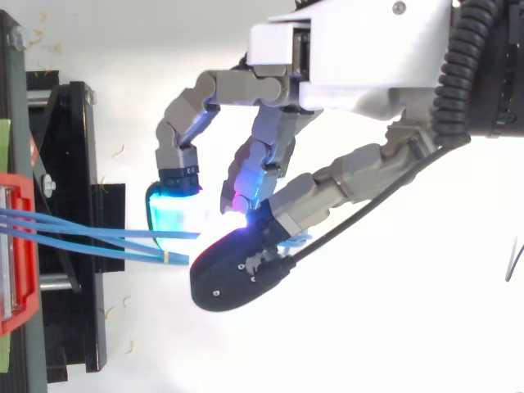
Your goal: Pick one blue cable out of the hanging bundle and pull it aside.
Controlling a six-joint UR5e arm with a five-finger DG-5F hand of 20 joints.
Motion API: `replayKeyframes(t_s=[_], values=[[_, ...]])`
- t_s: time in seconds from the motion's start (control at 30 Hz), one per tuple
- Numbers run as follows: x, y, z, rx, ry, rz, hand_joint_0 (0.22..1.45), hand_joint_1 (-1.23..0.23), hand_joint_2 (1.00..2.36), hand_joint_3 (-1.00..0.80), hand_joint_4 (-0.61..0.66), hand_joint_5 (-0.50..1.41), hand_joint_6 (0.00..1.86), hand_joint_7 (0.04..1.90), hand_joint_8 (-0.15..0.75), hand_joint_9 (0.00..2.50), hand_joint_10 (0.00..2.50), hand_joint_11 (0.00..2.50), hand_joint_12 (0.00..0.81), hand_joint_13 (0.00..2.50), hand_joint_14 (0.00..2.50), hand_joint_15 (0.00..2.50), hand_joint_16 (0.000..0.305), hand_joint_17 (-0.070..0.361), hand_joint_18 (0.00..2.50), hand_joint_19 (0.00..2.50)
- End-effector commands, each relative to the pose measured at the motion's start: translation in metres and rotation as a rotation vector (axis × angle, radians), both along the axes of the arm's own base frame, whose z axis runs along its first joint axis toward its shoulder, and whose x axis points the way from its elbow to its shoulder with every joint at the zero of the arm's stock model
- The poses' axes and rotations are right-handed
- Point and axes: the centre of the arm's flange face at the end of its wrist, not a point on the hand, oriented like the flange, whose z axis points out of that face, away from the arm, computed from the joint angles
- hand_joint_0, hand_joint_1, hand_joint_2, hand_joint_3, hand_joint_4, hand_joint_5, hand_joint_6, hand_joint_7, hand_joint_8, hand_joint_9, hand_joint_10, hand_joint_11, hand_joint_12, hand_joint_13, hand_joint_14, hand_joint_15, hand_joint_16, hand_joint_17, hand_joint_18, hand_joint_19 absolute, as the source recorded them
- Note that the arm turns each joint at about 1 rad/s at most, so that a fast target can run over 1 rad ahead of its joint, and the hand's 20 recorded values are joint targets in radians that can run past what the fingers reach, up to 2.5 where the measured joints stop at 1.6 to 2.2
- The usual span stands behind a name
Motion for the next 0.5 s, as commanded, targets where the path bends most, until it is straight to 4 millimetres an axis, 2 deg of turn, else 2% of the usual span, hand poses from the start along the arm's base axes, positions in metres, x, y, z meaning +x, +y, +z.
replayKeyframes(t_s=[0.0,0.2,0.47], values=[[-0.0003,0.0,0.0002,0.0,0.002,0.0,0.6,-0.85,1.01,-0.26,-0.05,-0.02,0.87,0.92,0.213,1.32,0.02,0.45,0.353,0.85,0.02,0.5,0.05,0.112,0.74,0.64],[-0.0004,-0.0002,-0.0005,-0.001,0.003,-0.001,0.61,-0.89,1.01,-0.17,-0.05,0.0,0.87,0.91,0.203,1.37,0.02,0.42,0.366,0.91,0.02,0.49,0.053,0.119,0.82,0.61],[-0.0004,-0.0003,-0.0005,-0.003,0.003,-0.002,0.6,-0.86,1.01,-0.14,-0.08,0.01,0.85,0.9,0.2,1.39,0.01,0.34,0.379,0.93,0.02,0.47,0.058,0.13,0.84,0.59]])
